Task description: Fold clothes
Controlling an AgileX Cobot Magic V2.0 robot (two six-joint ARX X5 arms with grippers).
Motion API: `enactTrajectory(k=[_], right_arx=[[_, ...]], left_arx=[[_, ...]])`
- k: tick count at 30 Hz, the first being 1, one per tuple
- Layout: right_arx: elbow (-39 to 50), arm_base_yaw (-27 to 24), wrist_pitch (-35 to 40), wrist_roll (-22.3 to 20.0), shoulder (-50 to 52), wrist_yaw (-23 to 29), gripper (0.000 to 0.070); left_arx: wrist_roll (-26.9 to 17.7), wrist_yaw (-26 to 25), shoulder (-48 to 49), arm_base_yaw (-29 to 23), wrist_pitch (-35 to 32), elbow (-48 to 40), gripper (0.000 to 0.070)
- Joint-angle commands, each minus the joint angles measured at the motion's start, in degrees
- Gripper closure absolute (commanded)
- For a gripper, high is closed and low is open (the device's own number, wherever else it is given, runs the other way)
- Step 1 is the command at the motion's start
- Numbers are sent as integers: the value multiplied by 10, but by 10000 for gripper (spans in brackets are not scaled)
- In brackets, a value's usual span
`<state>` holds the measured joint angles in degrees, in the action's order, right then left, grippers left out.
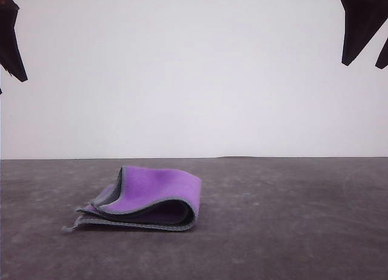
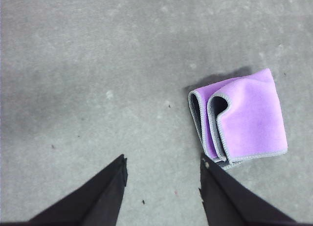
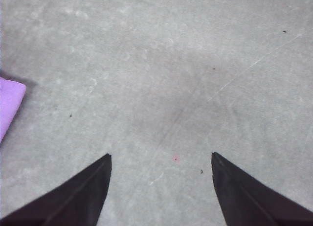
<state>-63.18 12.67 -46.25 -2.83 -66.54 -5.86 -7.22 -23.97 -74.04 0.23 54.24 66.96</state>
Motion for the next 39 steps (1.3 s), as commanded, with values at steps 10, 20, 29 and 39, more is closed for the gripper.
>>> enactTrajectory(k=[10, 20, 29, 39], right_arx=[[-9, 0, 3, -23, -6, -1, 690], [-9, 0, 12, -17, -6, -1, 690], [-9, 0, 12, -17, -6, -1, 690], [-9, 0, 12, -17, -6, -1, 690]], left_arx=[[11, -1, -2, 0, -15, 5, 685], [28, 0, -2, 0, -16, 5, 684], [-34, 25, 15, -1, -30, 3, 684], [54, 36, 255, -11, -429, -277, 684]])
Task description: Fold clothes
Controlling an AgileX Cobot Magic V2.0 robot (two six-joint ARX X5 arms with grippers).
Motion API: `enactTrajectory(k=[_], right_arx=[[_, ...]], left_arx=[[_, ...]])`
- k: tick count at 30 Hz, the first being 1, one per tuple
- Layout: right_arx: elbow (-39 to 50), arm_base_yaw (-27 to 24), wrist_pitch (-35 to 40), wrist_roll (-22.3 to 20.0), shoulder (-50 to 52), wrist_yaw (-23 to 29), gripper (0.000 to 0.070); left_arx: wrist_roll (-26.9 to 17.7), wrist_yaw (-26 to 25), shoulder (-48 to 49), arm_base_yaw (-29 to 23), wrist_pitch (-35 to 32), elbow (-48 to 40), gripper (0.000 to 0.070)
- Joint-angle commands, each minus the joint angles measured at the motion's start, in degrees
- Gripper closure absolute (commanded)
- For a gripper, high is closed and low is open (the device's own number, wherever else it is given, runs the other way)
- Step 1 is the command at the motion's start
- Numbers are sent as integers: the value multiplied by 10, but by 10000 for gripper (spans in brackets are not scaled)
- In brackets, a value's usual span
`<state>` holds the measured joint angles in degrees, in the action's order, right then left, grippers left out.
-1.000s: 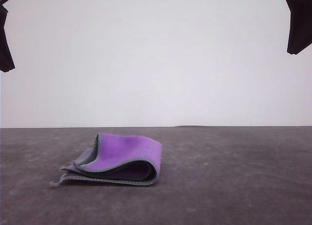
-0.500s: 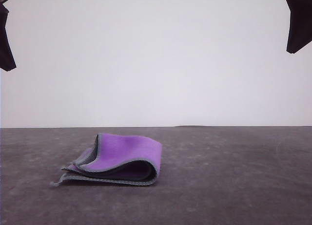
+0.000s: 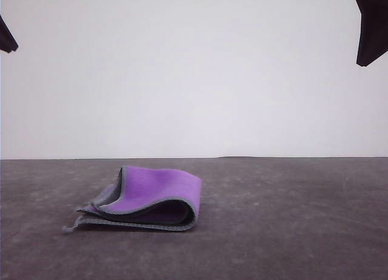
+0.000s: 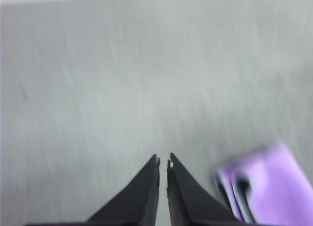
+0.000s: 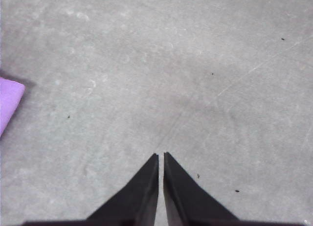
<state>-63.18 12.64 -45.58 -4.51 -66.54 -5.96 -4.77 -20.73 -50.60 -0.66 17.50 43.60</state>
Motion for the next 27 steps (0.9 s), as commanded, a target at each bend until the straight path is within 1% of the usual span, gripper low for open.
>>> enactTrajectory(k=[1, 3, 6, 8, 12, 18, 22, 27], right_arx=[[-9, 0, 5, 0, -6, 0, 690], [-9, 0, 5, 0, -6, 0, 690], [-9, 0, 5, 0, -6, 0, 690], [-9, 0, 6, 0, -6, 0, 690], [-9, 0, 5, 0, -6, 0, 690], [-9, 0, 5, 0, -6, 0, 690], [-9, 0, 6, 0, -6, 0, 690], [-9, 0, 6, 0, -6, 0, 690]], left_arx=[[34, 15, 51, -2, -96, -82, 684], [54, 53, 117, -3, -145, -156, 684], [88, 128, 209, -4, -173, -246, 684], [94, 153, 259, -5, -185, -291, 684], [113, 159, 333, -15, -186, -355, 684], [116, 168, 418, -16, -170, -417, 684], [115, 174, 447, -16, -148, -429, 684], [113, 185, 486, -19, -92, -429, 684]])
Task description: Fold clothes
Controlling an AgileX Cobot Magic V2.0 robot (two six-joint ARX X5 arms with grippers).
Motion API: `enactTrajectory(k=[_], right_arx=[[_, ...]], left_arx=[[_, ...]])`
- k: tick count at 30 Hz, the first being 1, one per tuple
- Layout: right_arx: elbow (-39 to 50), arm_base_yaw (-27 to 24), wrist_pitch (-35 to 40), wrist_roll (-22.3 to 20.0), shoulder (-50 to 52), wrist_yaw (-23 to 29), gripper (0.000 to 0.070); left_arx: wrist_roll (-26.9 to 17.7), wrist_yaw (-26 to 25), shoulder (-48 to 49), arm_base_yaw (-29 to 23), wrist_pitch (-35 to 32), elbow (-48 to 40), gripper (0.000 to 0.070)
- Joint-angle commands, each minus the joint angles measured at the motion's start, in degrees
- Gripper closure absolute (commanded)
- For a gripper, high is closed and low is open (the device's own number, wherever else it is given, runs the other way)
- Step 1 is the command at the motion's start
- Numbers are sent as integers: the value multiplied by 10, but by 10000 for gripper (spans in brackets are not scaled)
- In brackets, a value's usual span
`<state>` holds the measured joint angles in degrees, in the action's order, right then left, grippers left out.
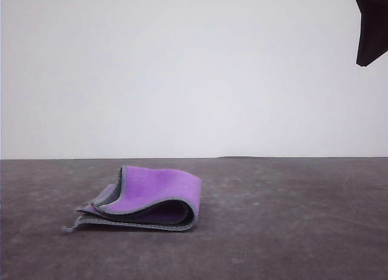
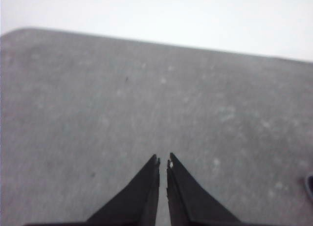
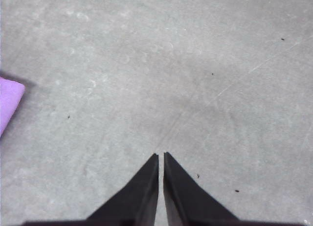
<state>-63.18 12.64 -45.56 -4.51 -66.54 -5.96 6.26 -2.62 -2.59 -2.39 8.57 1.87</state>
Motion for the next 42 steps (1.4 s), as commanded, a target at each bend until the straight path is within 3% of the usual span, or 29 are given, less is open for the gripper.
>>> enactTrajectory(k=[1, 24, 28, 30, 35, 42], right_arx=[[-9, 0, 5, 0, -6, 0, 690], [-9, 2, 7, -1, -6, -2, 690], [0, -7, 37, -69, 34, 17, 690], [26, -14, 90, -91, 81, 15, 690], [154, -67, 234, -92, 239, 14, 690], [352, -147, 318, -93, 430, 14, 690]], left_arx=[[3, 4, 17, -1, 8, -12, 684], [5, 3, 24, -2, 21, -11, 684], [5, 3, 24, -2, 21, -11, 684], [5, 3, 24, -2, 21, -11, 684], [5, 3, 24, -2, 21, -11, 684], [5, 3, 24, -2, 21, -11, 684]])
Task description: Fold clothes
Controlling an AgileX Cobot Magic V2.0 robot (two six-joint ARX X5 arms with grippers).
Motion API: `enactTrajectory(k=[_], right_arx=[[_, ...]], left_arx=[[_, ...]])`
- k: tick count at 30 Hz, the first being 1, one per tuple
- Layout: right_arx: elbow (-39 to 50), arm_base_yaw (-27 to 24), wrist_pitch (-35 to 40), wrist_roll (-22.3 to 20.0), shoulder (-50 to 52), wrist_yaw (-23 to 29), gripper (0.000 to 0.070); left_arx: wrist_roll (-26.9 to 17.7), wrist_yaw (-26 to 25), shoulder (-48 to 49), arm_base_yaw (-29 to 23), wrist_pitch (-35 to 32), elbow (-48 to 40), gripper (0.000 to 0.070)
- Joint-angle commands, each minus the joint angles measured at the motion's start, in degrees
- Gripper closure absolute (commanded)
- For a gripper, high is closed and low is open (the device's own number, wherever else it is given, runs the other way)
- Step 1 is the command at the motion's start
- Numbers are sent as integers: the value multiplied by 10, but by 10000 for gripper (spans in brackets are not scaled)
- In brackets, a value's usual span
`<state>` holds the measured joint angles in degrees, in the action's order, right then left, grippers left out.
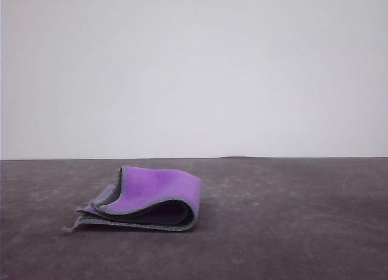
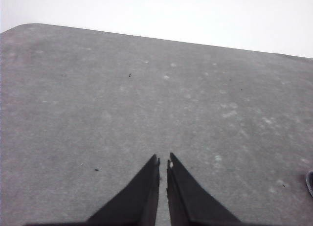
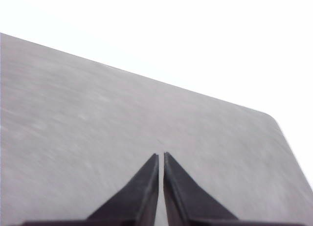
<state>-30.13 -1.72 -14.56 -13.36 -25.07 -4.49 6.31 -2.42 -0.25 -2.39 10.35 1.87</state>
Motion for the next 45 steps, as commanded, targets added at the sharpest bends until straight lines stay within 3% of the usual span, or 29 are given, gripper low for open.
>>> enactTrajectory(k=[1, 7, 16, 33, 38, 45], right_arx=[[50, -9, 16, -4, 40, -1, 690], [182, -15, 42, 9, 167, -21, 690], [276, -15, 45, 41, 249, -30, 690], [295, -14, 46, 44, 249, -9, 690], [295, -14, 42, 78, 249, 29, 690], [294, -14, 50, 58, 249, 46, 690]], left_arx=[[5, 1, 1, -2, 3, -11, 684], [5, 1, 1, -2, 3, -11, 684], [5, 1, 1, -2, 3, -11, 684], [5, 1, 1, -2, 3, -11, 684], [5, 1, 1, -2, 3, -11, 684], [5, 1, 1, -2, 3, -11, 684]])
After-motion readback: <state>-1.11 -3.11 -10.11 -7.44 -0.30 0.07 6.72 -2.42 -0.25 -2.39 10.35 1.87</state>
